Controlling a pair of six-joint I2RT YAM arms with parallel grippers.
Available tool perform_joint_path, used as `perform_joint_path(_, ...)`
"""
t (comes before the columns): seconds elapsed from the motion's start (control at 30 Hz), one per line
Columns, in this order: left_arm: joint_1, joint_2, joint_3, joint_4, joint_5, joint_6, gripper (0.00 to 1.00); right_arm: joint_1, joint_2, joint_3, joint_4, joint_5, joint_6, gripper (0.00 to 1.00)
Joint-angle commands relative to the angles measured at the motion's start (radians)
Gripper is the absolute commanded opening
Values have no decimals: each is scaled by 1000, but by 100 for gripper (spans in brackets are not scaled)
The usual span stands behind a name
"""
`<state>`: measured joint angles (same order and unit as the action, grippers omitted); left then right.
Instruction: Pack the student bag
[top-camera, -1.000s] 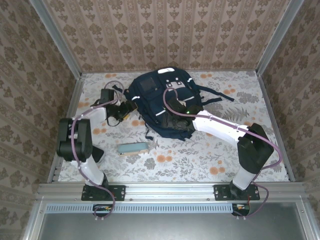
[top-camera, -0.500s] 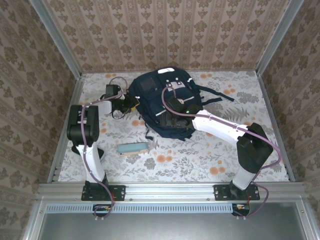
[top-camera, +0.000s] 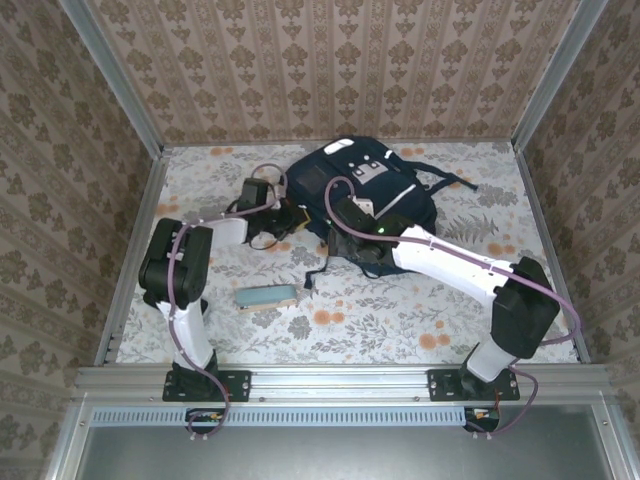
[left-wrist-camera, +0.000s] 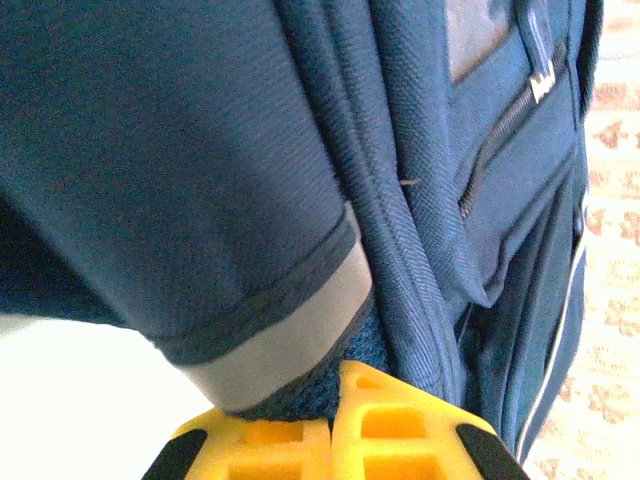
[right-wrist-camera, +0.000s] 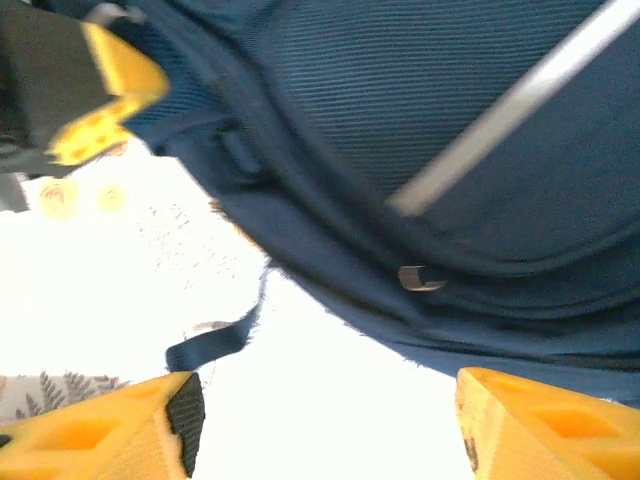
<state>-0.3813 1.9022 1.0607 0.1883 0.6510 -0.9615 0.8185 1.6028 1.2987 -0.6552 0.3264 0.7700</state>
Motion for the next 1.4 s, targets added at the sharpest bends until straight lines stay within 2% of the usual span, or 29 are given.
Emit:
perform_joint_path(0.0,-68,-59,-4,52,52,-47,3,37,-26,-44,-55,56,49,63)
perform_joint_path(0.1,-123,-64,15,48,50,-64,2,42,-21,-82,-30,27,92,49)
perform_joint_path(0.23,-152,-66,36,39,56,-68,2,27,-24,-155,65,-3,125,39)
perform_joint_path(0.4,-162,-70,53,34,70,-72,0,-45,-3,-188,158,-50,113,29)
perform_joint_path(0.8,-177,-63,119,19,86,-146,0,-70,88,-127,173,-74,95,27)
perform_joint_path(1.0,-182,-66,126,23,89,-179,0,-98,148,-70,152,1,77,32)
perform_joint_path(1.37,-194,-66,132,35,97,-209,0,-115,216,31,79,193,-9,32)
